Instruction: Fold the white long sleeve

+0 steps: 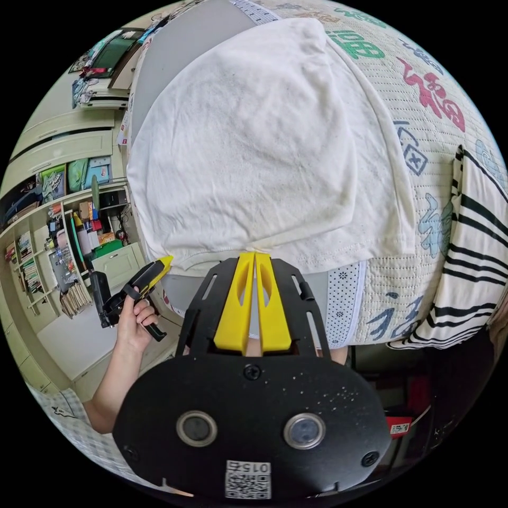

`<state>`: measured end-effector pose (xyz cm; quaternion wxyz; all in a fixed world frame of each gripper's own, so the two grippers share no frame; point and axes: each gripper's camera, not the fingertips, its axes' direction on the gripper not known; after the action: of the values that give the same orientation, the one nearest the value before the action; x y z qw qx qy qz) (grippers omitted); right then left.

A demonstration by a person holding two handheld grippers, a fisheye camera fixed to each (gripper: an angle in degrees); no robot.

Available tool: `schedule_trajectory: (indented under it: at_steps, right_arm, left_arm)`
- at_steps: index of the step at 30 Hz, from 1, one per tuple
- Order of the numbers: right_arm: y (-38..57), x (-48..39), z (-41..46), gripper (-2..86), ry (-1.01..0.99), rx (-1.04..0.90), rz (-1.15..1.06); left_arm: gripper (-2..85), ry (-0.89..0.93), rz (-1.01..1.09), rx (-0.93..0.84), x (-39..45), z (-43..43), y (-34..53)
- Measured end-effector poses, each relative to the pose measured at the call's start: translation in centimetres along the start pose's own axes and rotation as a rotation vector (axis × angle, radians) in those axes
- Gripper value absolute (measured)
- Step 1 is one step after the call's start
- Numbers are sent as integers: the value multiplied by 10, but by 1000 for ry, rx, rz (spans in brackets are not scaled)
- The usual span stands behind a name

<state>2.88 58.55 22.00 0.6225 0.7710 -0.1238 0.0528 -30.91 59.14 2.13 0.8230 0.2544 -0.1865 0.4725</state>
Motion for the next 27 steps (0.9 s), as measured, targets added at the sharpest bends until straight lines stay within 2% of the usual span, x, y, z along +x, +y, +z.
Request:
schedule_trajectory:
  at_steps: [5,12,20,27]
  right_arm:
    - [5,15,-6,-5,-27,21,18]
    - [12,25,-10,0,9,14,-15]
    - [3,29,1,75,-123,-10,32]
    - [2,21,8,6,-30,-23,53]
  left_arm:
    - [-2,-58,32,-2,20,-10,18]
    - [-3,-51,35,-6,33,-24,36]
    - [37,-32,30,-25,49,-33,59]
    - [11,-56,30,-42,64,-41,70]
